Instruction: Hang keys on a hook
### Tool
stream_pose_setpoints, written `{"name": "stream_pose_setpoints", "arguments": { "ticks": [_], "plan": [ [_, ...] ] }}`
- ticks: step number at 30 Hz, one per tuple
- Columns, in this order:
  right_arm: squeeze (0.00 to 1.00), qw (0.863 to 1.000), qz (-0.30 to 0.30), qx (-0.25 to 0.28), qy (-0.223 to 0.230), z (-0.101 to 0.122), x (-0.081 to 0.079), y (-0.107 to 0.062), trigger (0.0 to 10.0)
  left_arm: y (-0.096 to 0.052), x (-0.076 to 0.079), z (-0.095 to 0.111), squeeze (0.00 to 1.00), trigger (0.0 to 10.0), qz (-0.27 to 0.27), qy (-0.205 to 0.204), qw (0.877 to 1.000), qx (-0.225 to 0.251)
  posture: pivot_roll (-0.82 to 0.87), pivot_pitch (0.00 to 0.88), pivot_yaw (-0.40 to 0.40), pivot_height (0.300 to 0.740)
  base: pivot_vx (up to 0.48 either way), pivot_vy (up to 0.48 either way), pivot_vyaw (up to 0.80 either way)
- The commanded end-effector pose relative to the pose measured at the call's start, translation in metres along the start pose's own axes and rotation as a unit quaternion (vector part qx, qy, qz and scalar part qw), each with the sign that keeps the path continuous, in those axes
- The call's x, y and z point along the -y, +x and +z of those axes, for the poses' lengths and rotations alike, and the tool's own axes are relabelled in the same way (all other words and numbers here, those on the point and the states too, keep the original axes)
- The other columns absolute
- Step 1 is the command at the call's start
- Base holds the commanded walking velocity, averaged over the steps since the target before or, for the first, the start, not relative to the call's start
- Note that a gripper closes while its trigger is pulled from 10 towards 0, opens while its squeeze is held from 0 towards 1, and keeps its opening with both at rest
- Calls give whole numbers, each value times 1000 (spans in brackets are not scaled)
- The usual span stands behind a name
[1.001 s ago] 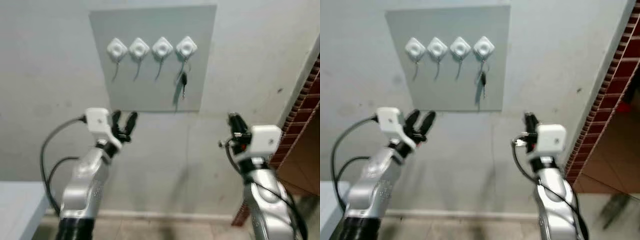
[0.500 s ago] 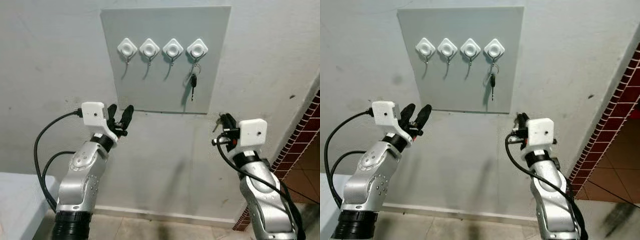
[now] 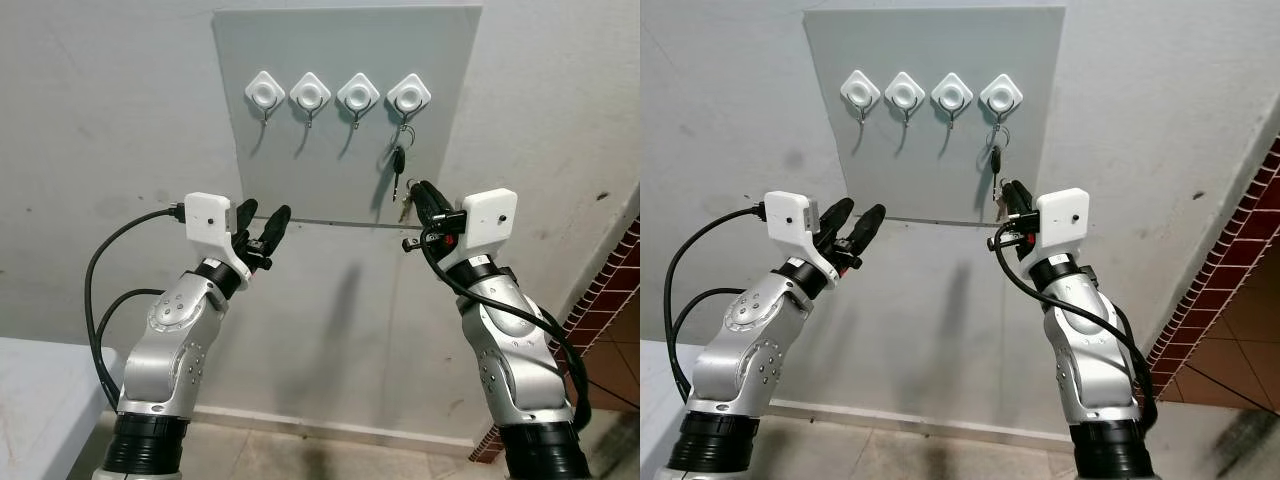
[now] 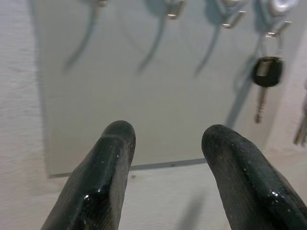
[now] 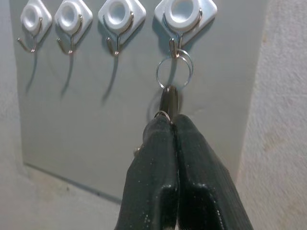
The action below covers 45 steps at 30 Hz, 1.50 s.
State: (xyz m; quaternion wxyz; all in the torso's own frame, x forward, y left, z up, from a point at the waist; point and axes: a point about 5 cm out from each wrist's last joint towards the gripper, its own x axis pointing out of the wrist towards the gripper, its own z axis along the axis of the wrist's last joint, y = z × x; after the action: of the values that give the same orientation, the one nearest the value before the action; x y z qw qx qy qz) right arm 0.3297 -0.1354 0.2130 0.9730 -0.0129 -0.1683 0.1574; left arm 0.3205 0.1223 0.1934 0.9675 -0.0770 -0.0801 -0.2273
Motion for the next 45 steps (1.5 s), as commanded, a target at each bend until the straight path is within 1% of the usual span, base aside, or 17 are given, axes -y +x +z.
{"name": "stream_pose_setpoints", "arguments": {
  "ticks": [1, 3, 5, 9, 16, 20, 24, 29, 37, 39, 44, 45],
  "plan": [
    [0, 1000, 5, 21, 6, 8, -1, 6, 10000, 3, 4, 8, 0, 10000, -14, 10, 1000, 9, 98, 0, 52, 740, 0, 0, 0],
    [0, 1000, 8, 26, 9, 10, -1, 11, 10000, 4, 6, 10, 0, 10000, -22, 12, 1000, 11, 101, 0, 52, 740, 0, 0, 0],
    [0, 999, 15, 34, 15, 13, -3, 19, 10000, 7, 12, 13, 0, 10000, -36, 14, 999, 16, 101, 0, 52, 740, 0, 0, 0],
    [0, 998, 32, 45, 26, 17, -7, 28, 10000, 11, 16, 19, 0, 10000, -46, 14, 999, 23, 104, 0, 53, 740, 0, 0, 0],
    [0, 996, 53, 51, 42, 19, -14, 38, 10000, 15, 19, 24, 0, 10000, -53, 17, 998, 31, 115, 0, 51, 740, 0, 0, 0],
    [0, 995, 67, 59, 55, 21, -20, 45, 10000, 16, 21, 27, 0, 10000, -57, 17, 998, 35, 120, 0, 51, 740, 0, 0, 0],
    [0, 993, 71, 66, 69, 23, -25, 52, 10000, 18, 22, 29, 0, 10000, -60, 18, 997, 38, 123, 0, 53, 740, 0, 0, 0],
    [0, 991, 74, 73, 80, 25, -29, 58, 10000, 19, 23, 30, 0, 10000, -62, 17, 997, 40, 126, 0, 53, 740, 0, 0, 0],
    [0, 989, 61, 83, 105, 30, -26, 66, 10000, 18, 23, 31, 0, 10000, -61, 17, 997, 41, 126, 0, 53, 740, 0, 0, 0],
    [0, 988, 48, 84, 119, 29, -24, 68, 10000, 18, 23, 30, 0, 10000, -61, 17, 997, 40, 134, 0, 49, 740, 0, 0, 0],
    [0, 986, 34, 85, 137, 29, -20, 70, 10000, 17, 23, 30, 0, 10000, -61, 16, 997, 40, 135, 0, 49, 740, 0, 0, 0],
    [0, 985, 30, 83, 147, 29, -19, 72, 10000, 17, 23, 30, 0, 10000, -61, 15, 997, 40, 135, 0, 49, 740, 0, 0, 0]
  ]
}}
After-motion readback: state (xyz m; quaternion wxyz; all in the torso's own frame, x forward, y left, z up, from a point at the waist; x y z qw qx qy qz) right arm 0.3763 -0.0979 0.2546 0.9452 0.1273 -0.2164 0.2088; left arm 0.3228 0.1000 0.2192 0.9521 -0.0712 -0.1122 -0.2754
